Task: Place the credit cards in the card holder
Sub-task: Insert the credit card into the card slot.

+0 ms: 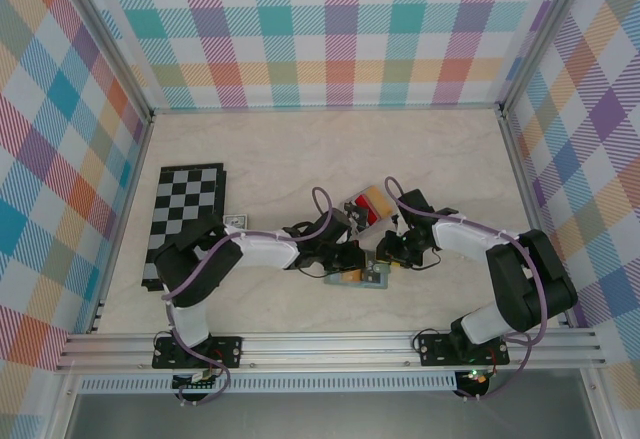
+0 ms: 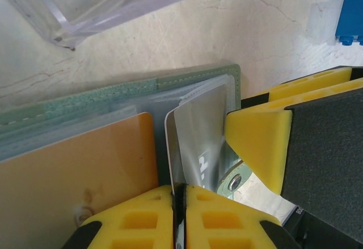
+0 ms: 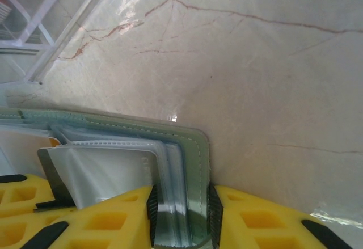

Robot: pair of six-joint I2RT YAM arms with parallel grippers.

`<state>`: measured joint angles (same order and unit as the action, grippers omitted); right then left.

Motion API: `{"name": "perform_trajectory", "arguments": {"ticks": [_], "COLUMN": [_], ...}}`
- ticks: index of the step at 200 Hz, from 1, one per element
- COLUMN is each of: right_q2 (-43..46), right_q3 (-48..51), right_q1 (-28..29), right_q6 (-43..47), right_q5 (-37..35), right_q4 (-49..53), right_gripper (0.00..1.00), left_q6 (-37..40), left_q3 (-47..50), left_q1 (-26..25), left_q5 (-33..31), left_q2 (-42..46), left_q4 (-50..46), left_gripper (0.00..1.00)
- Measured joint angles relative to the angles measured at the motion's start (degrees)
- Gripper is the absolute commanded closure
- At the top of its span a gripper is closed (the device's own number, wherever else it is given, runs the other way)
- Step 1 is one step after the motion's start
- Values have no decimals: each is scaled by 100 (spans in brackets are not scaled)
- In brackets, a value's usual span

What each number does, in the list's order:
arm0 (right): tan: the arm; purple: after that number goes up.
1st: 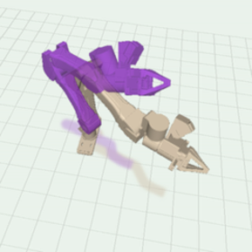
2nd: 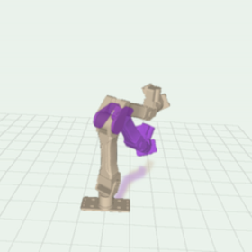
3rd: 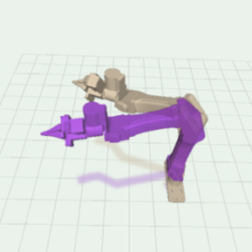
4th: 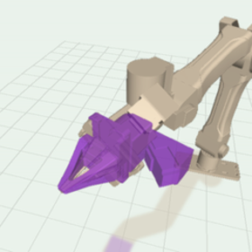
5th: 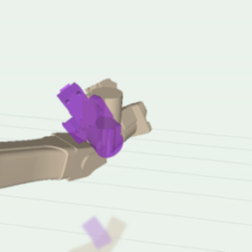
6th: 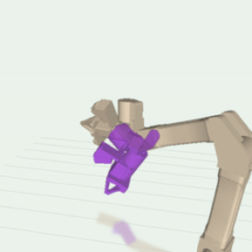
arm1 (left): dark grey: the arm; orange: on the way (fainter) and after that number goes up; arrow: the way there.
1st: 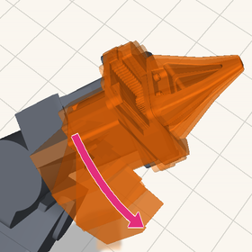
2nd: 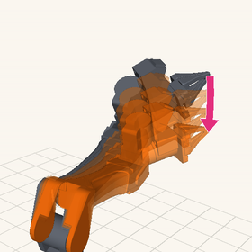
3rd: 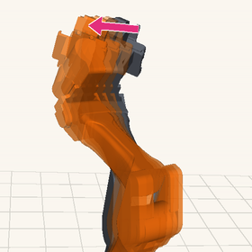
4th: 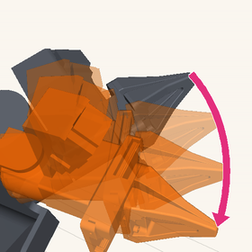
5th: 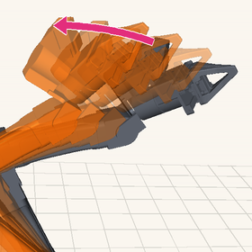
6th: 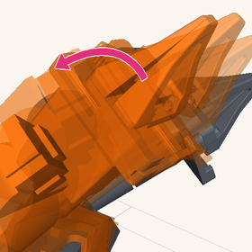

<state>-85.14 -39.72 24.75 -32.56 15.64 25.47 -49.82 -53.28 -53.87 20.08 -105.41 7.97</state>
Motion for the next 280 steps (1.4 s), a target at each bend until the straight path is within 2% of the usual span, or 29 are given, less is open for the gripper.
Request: {"name": "perform_trajectory", "arguments": {"ticks": [27, 56, 78, 126, 137, 156, 184, 194, 205, 220, 234, 253, 280], "right_q2": [0, 24, 63, 61, 61, 120, 520, 603, 612, 597, 494, 269, 114], "right_q3": [-2, -2, -9, -140, -175, -192, -203, -223, -256, -293, -387, -518, -546], "right_q1": [0, 13, 42, 50, 50, 94, 339, 452, 595, 772, 927, 1093, 1246], "right_q6": [-9, 0, 4, 55, 68, 87, 9, -24, -63, -109, -127, -136, -157], "right_q5": [0, -7, -105, -544, -629, -669, -592, -568, -557, -560, -597, -658, -691], "right_q4": [-2, -2, 70, 468, 560, 638, 634, 616, 599, 592, 612, 599, 590], "right_gripper": [64, 58, 58, 63, 62, 55, 43, 42, 40, 38, 37, 36, 34], "left_q6": [72, 170, 192, 190, 192, 212, 269, 278, 273, 284, 304, 297, 297], "left_q3": [-26, -59, -11, 245, 247, 247, 249, 249, 251, 256, 269, 343, 492], "left_q1": [0, -2, -35, -42, -42, -42, -42, -42, -42, -42, -39, -37, -13], "left_q5": [28, -9, -208, -514, -525, -588, -682, -719, -778, -883, -1023, -1189, -1381], "left_q2": [-39, -28, 129, 437, 452, 474, 535, 577, 640, 761, 925, 1176, 1460], "left_q4": [-46, -188, -345, -601, -632, -704, -879, -940, -1005, -1121, -1255, -1379, -1482], "left_gripper": [83, 72, 68, 69, 72, 80, 84, 83, 75, 74, 70, 72, 71]}}
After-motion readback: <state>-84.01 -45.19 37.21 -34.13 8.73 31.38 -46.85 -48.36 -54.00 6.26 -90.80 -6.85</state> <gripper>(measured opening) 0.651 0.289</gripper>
